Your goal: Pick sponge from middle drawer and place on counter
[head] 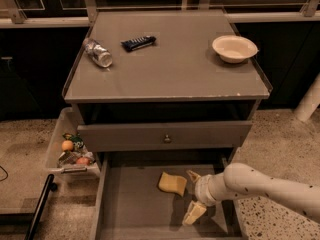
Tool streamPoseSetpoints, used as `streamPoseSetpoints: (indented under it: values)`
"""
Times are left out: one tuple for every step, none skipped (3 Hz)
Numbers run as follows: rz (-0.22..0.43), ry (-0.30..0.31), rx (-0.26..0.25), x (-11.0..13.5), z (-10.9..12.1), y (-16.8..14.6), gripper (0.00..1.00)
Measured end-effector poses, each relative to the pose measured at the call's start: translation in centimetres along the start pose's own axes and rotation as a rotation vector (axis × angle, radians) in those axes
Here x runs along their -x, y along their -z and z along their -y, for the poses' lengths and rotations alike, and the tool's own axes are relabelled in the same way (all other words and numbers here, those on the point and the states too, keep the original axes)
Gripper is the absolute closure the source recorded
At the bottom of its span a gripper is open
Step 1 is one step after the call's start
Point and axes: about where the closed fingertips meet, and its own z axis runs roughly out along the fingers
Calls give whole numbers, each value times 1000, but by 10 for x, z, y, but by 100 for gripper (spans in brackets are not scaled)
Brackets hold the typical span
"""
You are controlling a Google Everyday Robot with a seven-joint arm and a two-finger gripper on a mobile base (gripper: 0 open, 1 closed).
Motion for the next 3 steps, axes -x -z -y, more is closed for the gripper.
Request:
streamPoseSetpoints:
  values:
    - [46, 4, -10, -11, 10, -34, 0]
    - [91, 20, -27, -12, 25, -55, 0]
    - [136, 15, -34, -11, 37, -73, 0]
